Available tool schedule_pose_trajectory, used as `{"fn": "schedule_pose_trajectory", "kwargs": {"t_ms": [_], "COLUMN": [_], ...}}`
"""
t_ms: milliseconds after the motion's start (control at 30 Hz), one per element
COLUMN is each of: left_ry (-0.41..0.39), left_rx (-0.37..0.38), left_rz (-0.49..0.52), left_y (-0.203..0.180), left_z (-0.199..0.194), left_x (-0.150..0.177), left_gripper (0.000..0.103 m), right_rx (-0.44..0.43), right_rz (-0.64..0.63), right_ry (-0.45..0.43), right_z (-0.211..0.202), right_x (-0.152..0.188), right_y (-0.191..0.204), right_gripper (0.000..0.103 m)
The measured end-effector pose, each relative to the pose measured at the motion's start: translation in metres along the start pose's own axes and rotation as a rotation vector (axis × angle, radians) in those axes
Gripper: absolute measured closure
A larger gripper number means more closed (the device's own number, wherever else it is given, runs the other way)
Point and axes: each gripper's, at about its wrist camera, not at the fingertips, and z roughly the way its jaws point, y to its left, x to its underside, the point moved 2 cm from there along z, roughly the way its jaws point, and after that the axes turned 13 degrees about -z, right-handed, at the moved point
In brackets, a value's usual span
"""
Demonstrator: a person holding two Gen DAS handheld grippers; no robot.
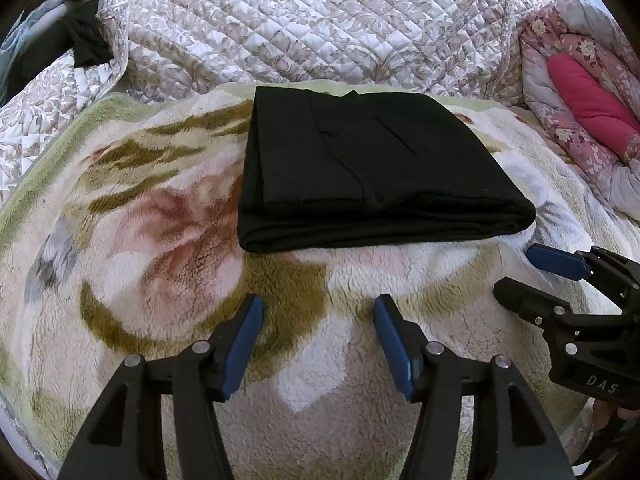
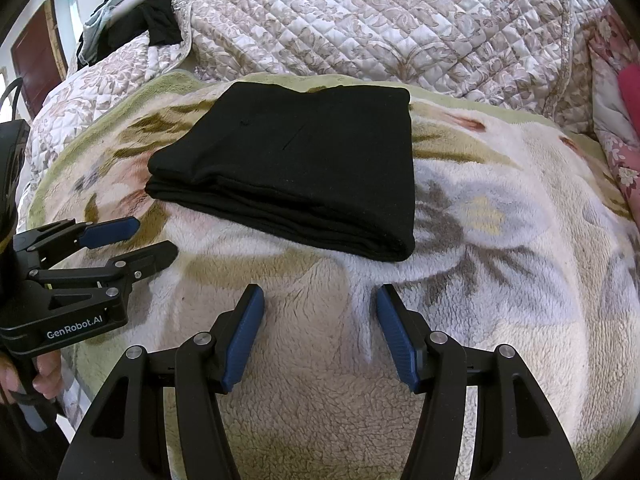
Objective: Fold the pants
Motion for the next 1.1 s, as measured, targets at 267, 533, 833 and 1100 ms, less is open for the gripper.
{"fn": "schedule_pose_trajectory", "kwargs": {"t_ms": [267,533,833,1100], "left_ry": [-0.001,0.000,0.002,0.004], "left_rx": [-0.005,-0.006,-0.005,-0.003], "left_rz": [0.007,0.010,0.011,0.012], "left_y": [-0.0002,0.0004,0.0016,0.0014], "left_z": [0.0005,0.0009,0.0012,0.0010], "left_x": [-0.0011,-0.0009,-0.0006,-0.0015], "left_gripper": [0.041,0.041,0.041,0.041], "right_rx": [0.001,0.002,0.004,0.005], "right_rz": [0.000,0.001,0.001,0.001], "right_ry": [0.000,0.000,-0.001,-0.002], "right_z": [0.0001,0.0002,-0.0002,-0.0002], "right_x": [-0.0002,-0.0003,-0.0003,-0.0007], "right_y": [0.0000,0.0002,0.0008,0.0004], "right_gripper": [0.044,0.044,0.044,0.044]}}
